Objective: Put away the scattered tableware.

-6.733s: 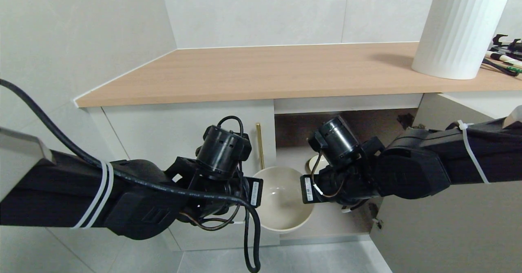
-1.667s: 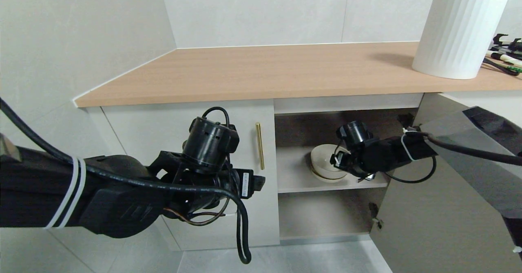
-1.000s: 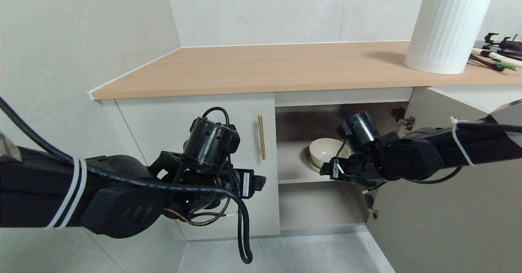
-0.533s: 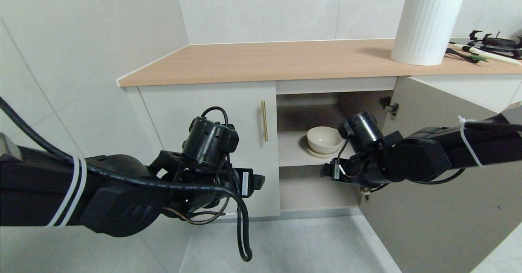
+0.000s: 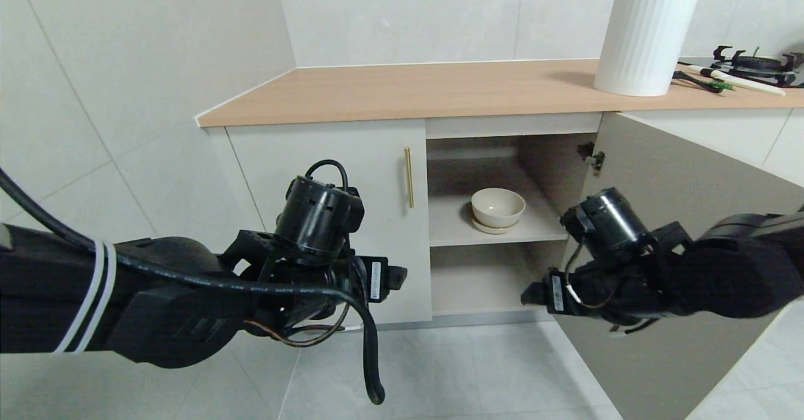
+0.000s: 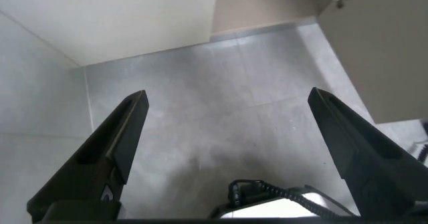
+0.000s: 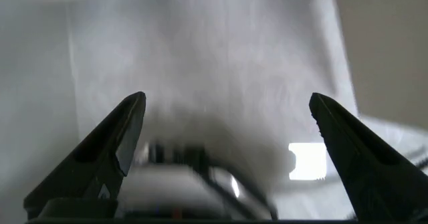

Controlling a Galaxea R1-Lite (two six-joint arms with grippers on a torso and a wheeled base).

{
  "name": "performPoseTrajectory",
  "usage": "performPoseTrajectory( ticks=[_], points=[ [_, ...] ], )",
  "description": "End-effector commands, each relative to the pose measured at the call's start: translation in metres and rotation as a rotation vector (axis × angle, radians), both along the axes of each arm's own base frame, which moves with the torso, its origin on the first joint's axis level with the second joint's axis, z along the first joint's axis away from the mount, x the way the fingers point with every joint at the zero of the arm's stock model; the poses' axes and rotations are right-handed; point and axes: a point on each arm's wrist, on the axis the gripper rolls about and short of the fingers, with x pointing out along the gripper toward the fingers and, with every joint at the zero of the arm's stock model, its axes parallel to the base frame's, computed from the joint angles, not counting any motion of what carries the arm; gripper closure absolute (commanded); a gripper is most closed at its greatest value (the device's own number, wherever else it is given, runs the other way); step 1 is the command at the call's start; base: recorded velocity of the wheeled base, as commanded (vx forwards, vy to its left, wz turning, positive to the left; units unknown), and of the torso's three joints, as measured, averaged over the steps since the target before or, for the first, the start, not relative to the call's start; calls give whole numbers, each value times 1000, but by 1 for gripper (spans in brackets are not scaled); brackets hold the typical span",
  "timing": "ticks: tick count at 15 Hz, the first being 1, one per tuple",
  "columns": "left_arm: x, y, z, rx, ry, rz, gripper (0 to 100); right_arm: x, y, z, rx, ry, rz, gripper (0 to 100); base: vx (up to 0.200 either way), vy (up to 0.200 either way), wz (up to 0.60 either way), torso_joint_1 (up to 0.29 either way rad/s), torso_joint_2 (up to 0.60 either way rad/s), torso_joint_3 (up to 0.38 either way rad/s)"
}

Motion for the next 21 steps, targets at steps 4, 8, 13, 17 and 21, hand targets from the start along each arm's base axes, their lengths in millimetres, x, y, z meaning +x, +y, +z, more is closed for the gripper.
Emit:
performPoseTrajectory(
  ticks=[4, 8, 13, 17, 21],
  points=[
    [-2, 3, 4, 4, -19, 21, 0, -76, -33, 13, 35, 72, 111, 0, 0, 0, 0, 0, 0, 0],
    [-2, 2, 4, 3, -18, 25, 0, -82, -26, 5, 13, 105, 153, 0, 0, -150, 0, 4, -2, 4],
    [-2, 2, 3, 6, -18, 29, 0, -88, -31, -2, -8, 130, 153, 0, 0, -200, 0, 4, 5, 1],
    [-2, 2, 3, 6, -18, 29, 0, -105, -43, 3, -55, 184, 169, 0, 0, -200, 0, 2, 6, -1],
    [-3, 3, 6, 0, -24, 29, 0, -126, -59, 16, -70, 213, 159, 0, 0, -50, 0, 1, 1, 1]
  ],
)
